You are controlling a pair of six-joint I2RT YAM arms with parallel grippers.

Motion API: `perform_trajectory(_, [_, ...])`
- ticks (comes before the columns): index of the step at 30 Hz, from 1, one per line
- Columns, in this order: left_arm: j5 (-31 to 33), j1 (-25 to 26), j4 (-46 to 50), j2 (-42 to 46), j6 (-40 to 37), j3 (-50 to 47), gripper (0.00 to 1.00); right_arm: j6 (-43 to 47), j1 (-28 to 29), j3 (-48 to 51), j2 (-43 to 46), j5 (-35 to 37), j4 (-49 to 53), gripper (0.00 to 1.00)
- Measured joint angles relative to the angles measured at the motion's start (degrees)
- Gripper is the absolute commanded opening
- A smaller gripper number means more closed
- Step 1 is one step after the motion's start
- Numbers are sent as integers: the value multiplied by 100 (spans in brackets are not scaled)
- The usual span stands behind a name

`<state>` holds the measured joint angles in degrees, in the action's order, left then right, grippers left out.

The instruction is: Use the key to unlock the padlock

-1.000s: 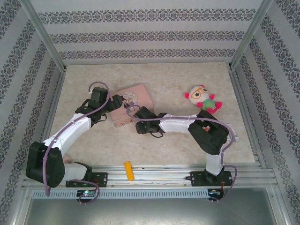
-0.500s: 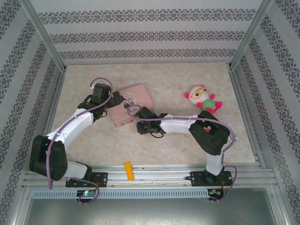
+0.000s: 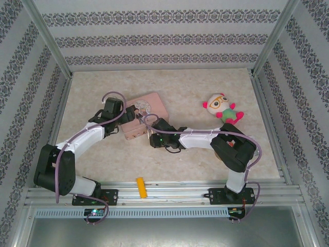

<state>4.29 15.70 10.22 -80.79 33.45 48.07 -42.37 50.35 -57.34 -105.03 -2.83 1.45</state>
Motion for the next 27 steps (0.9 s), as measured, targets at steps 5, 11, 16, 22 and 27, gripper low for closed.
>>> perform_trajectory(5, [-107, 72, -46, 103, 199, -409, 99, -315, -37, 79, 0, -177, -177, 0])
perform_trajectory(11, [-81, 330, -63, 310, 350, -592, 99, -640, -74, 188, 0, -354, -426, 0])
perform_trajectory(16, [26, 450, -195, 466, 588, -831, 99, -901, -101, 363, 0, -498, -796, 0])
perform_trajectory(22, [50, 511, -343, 581, 780, -1010, 99, -1117, -140, 533, 0, -656, -1161, 0])
perform_trajectory(27, [92, 638, -348, 586, 855, -1025, 99, -1305, -181, 726, 17, -723, -1510, 0])
